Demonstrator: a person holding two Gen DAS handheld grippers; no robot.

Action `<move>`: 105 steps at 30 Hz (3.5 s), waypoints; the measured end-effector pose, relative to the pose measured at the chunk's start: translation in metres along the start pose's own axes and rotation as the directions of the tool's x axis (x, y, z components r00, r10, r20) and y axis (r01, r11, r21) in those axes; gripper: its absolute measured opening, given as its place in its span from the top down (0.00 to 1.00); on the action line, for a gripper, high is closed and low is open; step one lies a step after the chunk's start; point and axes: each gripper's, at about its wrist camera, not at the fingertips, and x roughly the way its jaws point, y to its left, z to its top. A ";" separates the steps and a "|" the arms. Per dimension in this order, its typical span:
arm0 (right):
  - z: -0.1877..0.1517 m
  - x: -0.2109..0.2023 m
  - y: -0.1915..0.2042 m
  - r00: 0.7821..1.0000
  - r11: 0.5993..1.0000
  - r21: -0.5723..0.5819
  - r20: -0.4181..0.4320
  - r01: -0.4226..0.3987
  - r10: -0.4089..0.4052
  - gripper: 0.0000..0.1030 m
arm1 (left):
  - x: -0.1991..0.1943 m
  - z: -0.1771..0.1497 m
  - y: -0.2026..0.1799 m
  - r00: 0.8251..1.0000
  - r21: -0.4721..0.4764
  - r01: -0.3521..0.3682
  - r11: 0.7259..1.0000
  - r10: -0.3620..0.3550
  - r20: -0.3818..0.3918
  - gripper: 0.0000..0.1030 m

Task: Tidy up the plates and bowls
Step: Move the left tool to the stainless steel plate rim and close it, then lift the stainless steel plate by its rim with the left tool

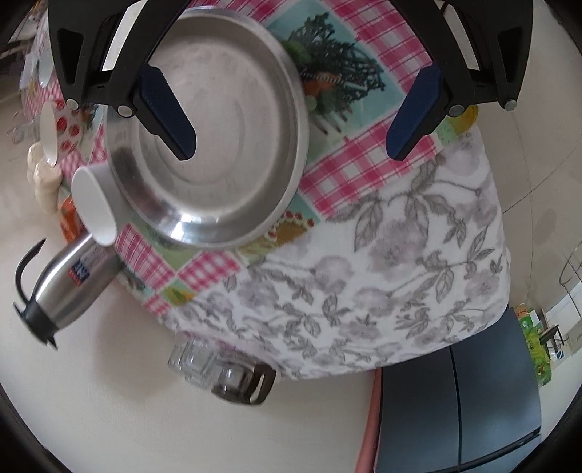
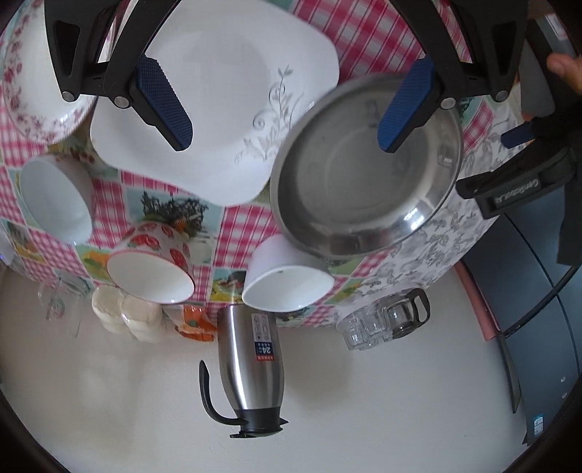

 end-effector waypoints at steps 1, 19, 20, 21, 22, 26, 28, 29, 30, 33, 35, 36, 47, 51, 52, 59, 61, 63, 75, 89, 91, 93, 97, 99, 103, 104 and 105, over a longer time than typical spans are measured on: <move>0.003 0.002 0.001 1.000 1.000 -0.004 0.009 0.000 0.000 0.00 | 0.000 0.001 0.000 1.000 -0.006 0.015 1.000 -0.014 0.015 0.00; 0.038 0.056 -0.011 0.997 0.998 0.053 -0.071 -0.031 0.035 0.04 | 0.051 0.017 0.000 0.988 -0.014 0.022 1.000 -0.024 -0.153 0.00; 0.040 0.059 -0.011 0.996 0.998 0.054 -0.072 -0.039 0.043 0.05 | 0.052 0.018 0.000 0.988 -0.012 0.022 1.000 -0.023 -0.155 0.00; 0.041 0.062 -0.011 0.996 0.998 0.048 -0.076 -0.040 0.043 0.07 | 0.054 0.019 -0.001 0.987 -0.010 0.025 1.000 -0.026 -0.157 0.00; 0.042 0.065 -0.009 0.996 0.999 0.036 -0.078 -0.036 0.039 0.08 | 0.054 0.019 -0.001 0.987 -0.010 0.029 1.000 -0.030 -0.159 0.00; 0.044 0.076 -0.002 0.995 0.999 -0.008 -0.092 -0.034 0.034 0.13 | 0.058 0.023 -0.004 0.986 -0.015 0.044 0.999 -0.046 -0.163 0.01; 0.044 0.083 0.001 0.993 0.998 -0.023 -0.106 -0.055 0.052 0.21 | 0.061 0.024 -0.005 0.983 -0.008 0.046 0.999 -0.047 -0.178 0.05; 0.043 0.087 0.002 0.991 0.998 -0.027 -0.115 -0.065 0.061 0.23 | 0.062 0.025 -0.005 0.982 -0.007 0.046 0.999 -0.046 -0.182 0.09; 0.042 0.091 0.003 0.990 0.997 -0.029 -0.121 -0.070 0.066 0.28 | 0.064 0.025 -0.005 0.981 -0.007 0.044 0.999 -0.044 -0.187 0.10; 0.041 0.101 0.002 0.988 0.997 -0.018 -0.135 -0.079 0.076 0.43 | 0.069 0.024 -0.004 0.978 -0.012 0.044 0.999 -0.046 -0.202 0.17; 0.040 0.106 0.000 0.986 0.996 0.002 -0.141 -0.089 0.089 0.48 | 0.073 0.023 -0.003 0.975 -0.013 0.040 0.999 -0.042 -0.217 0.31; 0.040 0.108 0.000 0.986 0.996 0.004 -0.142 -0.085 0.085 0.52 | 0.074 0.023 -0.003 0.974 -0.014 0.040 0.999 -0.042 -0.222 0.34; 0.042 0.109 -0.014 0.983 0.997 0.039 -0.168 -0.071 0.077 0.81 | 0.078 0.026 0.012 0.975 -0.056 0.054 0.997 -0.065 -0.213 0.76; 0.041 0.107 -0.013 0.976 0.996 0.038 -0.196 -0.084 0.090 0.83 | 0.078 0.028 0.018 0.975 -0.070 0.057 0.996 -0.071 -0.212 0.75; 0.040 0.107 -0.012 0.975 0.995 0.036 -0.203 -0.089 0.094 0.83 | 0.077 0.028 0.020 0.975 -0.073 0.056 0.996 -0.070 -0.211 0.74; 0.030 0.111 -0.007 0.942 0.981 0.066 -0.276 -0.180 0.192 0.84 | 0.076 0.033 0.039 0.975 -0.133 0.044 0.990 -0.072 -0.208 0.73; 0.025 0.113 -0.001 0.936 0.982 0.046 -0.296 -0.184 0.190 0.84 | 0.076 0.034 0.039 0.975 -0.135 0.043 0.990 -0.071 -0.209 0.73; 0.023 0.113 0.005 0.940 0.985 0.019 -0.297 -0.170 0.168 0.84 | 0.077 0.035 0.038 0.976 -0.130 0.040 0.991 -0.067 -0.209 0.73; 0.033 0.098 0.003 0.942 0.982 0.037 -0.276 -0.186 0.189 0.85 | 0.074 0.034 0.042 0.967 -0.175 0.073 0.982 -0.113 -0.226 0.73; 0.045 0.055 -0.007 0.958 0.982 0.022 -0.216 -0.190 0.190 0.85 | 0.051 0.028 0.043 0.937 -0.255 0.188 0.948 -0.251 -0.244 0.73; 0.047 0.049 -0.009 0.960 0.981 0.024 -0.203 -0.194 0.195 0.85 | 0.041 0.030 0.039 0.938 -0.249 0.213 0.945 -0.269 -0.220 0.73; 0.050 0.041 -0.010 0.963 0.981 0.015 -0.186 -0.194 0.193 0.84 | 0.033 0.033 0.036 0.938 -0.240 0.237 0.941 -0.286 -0.196 0.73; 0.056 0.023 -0.015 0.972 0.983 0.001 -0.149 -0.184 0.182 0.84 | 0.011 0.040 0.023 0.937 -0.206 0.293 0.934 -0.324 -0.134 0.73; 0.060 0.012 -0.020 0.976 0.984 0.000 -0.126 -0.180 0.179 0.84 | 0.001 0.041 0.015 0.929 -0.191 0.329 0.925 -0.353 -0.108 0.73; 0.066 -0.008 -0.033 0.981 0.984 0.016 -0.080 -0.176 0.177 0.84 | -0.014 0.041 0.003 0.914 -0.167 0.380 0.910 -0.397 -0.085 0.73; 0.068 -0.013 -0.037 0.981 0.984 0.020 -0.071 -0.177 0.178 0.84 | -0.018 0.040 -0.001 0.909 -0.160 0.393 0.906 -0.409 -0.080 0.73; 0.068 -0.019 -0.040 0.982 0.984 0.023 -0.060 -0.176 0.177 0.84 | -0.022 0.038 -0.004 0.906 -0.155 0.403 0.902 -0.417 -0.076 0.73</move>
